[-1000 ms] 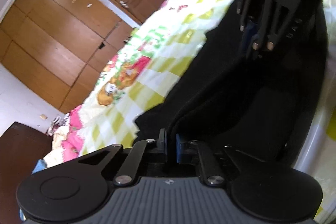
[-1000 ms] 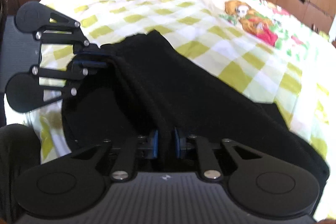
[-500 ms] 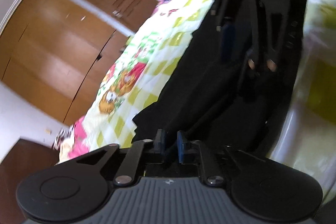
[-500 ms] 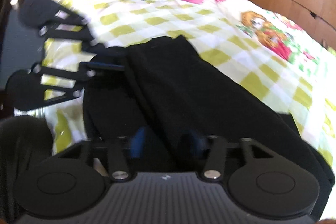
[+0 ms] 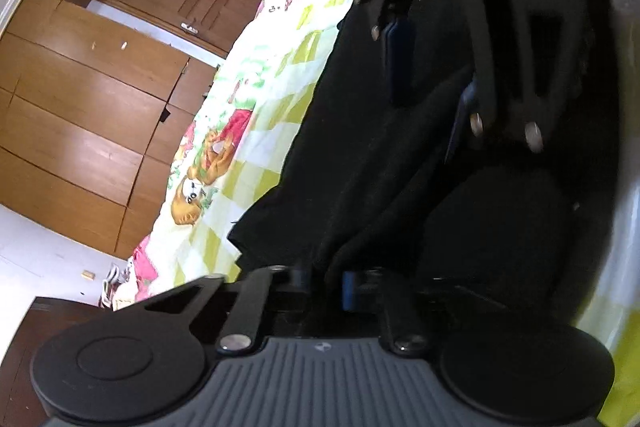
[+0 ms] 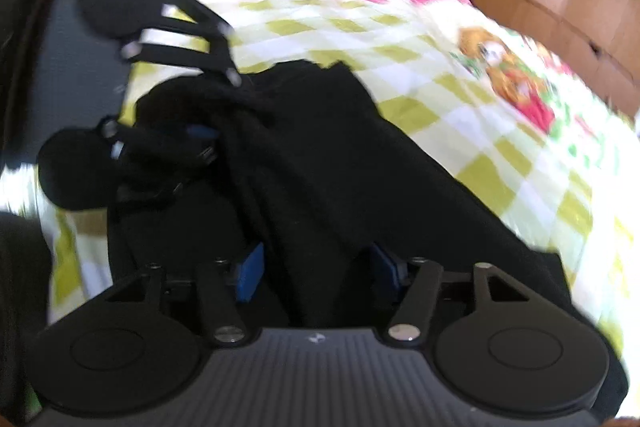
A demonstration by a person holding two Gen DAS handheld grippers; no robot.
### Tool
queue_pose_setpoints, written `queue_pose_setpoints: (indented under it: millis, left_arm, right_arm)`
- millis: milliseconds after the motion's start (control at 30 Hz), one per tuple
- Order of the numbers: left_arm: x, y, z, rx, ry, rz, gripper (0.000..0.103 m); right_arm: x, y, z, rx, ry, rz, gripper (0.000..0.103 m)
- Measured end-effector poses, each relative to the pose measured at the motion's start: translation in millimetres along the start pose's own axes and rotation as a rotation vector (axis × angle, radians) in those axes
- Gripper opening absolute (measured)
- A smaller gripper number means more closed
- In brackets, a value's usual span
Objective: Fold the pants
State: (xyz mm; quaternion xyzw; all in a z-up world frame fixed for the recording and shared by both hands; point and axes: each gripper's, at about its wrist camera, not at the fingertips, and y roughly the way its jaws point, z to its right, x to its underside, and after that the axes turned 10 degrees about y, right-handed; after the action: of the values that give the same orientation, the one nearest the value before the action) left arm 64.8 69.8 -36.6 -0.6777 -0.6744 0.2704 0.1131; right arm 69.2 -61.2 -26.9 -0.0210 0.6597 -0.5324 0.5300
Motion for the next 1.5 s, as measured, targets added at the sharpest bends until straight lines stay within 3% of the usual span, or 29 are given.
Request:
queue_pose_setpoints:
  millis: [67,100,267,433,600,700,767,833,967,1067,1200,1267,1367,1500]
  left_arm:
    - [-1,-12,-4,-0.014,-0.027,0.002,0.027]
    - [-1,-18,-8,-0.014,-0.05,-0.002,0.027]
    - [-3,-45,-10,-0.005,-0.121,-0.02,0.025]
    - [-3,-33,14,0.039,-0.109,-0.074,0.024]
    - [-3,-32,1,0.076,-0.114,-0.093,0.025]
    - [-8,-36,-2,0.045,-0.13,-0.114,0.03]
    - [-8,-48,0,0.047,-0.145,-0.136,0.032]
    - [-6,-59,-2,0.055,-0.155,-0.178,0.033]
    - [-17,-75,-27,0.056,-0.3,-0.202,0.033]
    - [-47,-72,-44,-0.003,-0.344,-0.135,0.036]
    - [-99,-29,-43,0.038,-0.383,-0.008,0.038]
    - [-119,-7,-32,0.074,-0.364,0.032,0.038]
    - [-131,23,-7,0.191,-0.328,-0.002,0.036]
    - [-129,26,17,0.165,-0.261,-0.033,0.031]
  right_arm:
    - [-3,-4,7,-0.02,0.049,0.001,0.016]
    - [-6,-8,11,-0.041,0.087,0.005,0.011]
    - [-8,-38,11,-0.094,0.175,0.041,0.011]
    - [1,-16,9,-0.133,0.254,-0.007,0.012]
    - [4,-16,17,-0.172,0.277,0.013,0.018]
    - [7,-42,27,-0.194,0.318,0.059,0.035]
    - [14,-68,45,-0.192,0.359,0.112,0.054]
    - [29,-94,71,-0.169,0.426,0.154,0.061]
    - [74,-129,145,-0.042,0.674,0.215,0.061]
    - [105,-124,196,0.047,0.83,0.217,0.062]
    - [122,-90,229,0.031,0.931,0.169,0.061]
    - [128,-73,242,-0.02,0.981,0.158,0.061]
    - [132,-60,264,-0.047,1.035,0.168,0.057]
    - [130,-53,283,-0.074,1.053,0.17,0.05]
